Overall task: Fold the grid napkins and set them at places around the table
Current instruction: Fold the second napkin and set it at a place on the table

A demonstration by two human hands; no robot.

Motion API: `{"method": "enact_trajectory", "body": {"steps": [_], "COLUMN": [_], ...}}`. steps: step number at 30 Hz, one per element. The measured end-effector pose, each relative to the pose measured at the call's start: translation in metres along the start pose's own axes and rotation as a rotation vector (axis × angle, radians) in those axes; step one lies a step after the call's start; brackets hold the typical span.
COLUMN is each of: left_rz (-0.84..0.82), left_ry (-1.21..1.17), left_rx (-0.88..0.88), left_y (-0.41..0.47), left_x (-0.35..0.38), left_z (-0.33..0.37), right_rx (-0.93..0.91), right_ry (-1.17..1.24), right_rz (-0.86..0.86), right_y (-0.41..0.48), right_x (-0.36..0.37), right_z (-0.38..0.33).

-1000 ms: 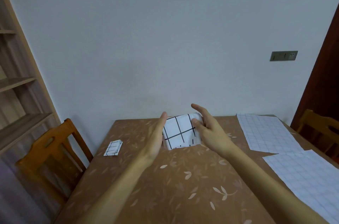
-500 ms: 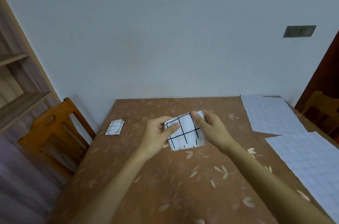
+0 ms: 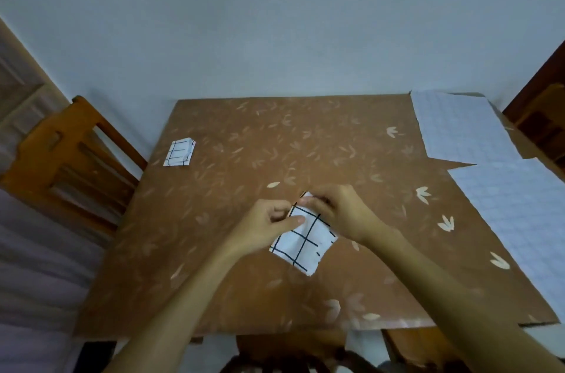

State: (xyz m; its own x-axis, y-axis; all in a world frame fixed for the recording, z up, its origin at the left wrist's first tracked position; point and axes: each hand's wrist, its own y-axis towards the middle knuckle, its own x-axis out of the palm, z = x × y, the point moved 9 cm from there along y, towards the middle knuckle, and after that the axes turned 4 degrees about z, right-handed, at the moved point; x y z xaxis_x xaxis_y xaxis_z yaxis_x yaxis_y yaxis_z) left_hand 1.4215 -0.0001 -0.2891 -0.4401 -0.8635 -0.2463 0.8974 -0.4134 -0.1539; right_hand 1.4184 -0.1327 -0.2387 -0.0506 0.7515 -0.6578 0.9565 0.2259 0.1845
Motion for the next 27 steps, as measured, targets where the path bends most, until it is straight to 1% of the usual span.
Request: {"method": "enact_trajectory", "body": {"steps": [1,3,6,8,10,11,14,17,19,21,23,25,27], "left_rz": [0.025,0.141,0.378,0.471,0.492,0.49,0.49,0.476,0.402,0.326,0.339,0.381,0.346], "left_ry": [-0.02,-0.103,-0.264,-0.363,-0.481,-0.53,-0.592,-0.562,-0.472,-0.279,-0.045,0.242,0.527], "left_rx": [-0.012,-0.049,-0.155,-0.247,-0.341,-0.383,-0.502,-0.635,-0.686,-0.645,-0.54,-0.423,-0.297], "left_y": [0.001,0.004,0.003,-0.001,-0.004,-0.006,-0.011,-0.022,-0.029,-0.033,-0.034,-0.035,-0.033], "left_x": [0.0,-0.004,-0.013,-0.008,0.005,0.011,0.02,0.02,0.022,0.021,0.013,0.004,0.004], "left_z": [-0.009,-0.027,-0.065,-0.091,-0.111,-0.12,-0.145,-0.174,-0.191,-0.204,-0.212,-0.215,-0.213], "right_rx": [0.048,0.223,0.54,0.679,0.723,0.735,0.797,0.86,0.879,0.872,0.822,0.745,0.674], "right_ry": [0.036,0.162,0.485,0.624,0.635,0.638,0.627,0.48,0.379,0.278,0.176,0.078,0.015], "right_rz": [0.015,0.063,0.103,0.037,-0.084,-0.112,-0.058,0.054,0.083,0.049,-0.021,-0.104,-0.174], "right_y": [0.001,-0.004,-0.025,-0.042,-0.055,-0.06,-0.066,-0.071,-0.075,-0.079,-0.08,-0.078,-0.076], "right_x": [0.003,0.006,0.027,0.056,0.087,0.1,0.118,0.121,0.128,0.14,0.153,0.164,0.177], "right_z": [0.007,0.026,0.065,0.08,0.082,0.085,0.106,0.139,0.16,0.174,0.179,0.177,0.173]}}
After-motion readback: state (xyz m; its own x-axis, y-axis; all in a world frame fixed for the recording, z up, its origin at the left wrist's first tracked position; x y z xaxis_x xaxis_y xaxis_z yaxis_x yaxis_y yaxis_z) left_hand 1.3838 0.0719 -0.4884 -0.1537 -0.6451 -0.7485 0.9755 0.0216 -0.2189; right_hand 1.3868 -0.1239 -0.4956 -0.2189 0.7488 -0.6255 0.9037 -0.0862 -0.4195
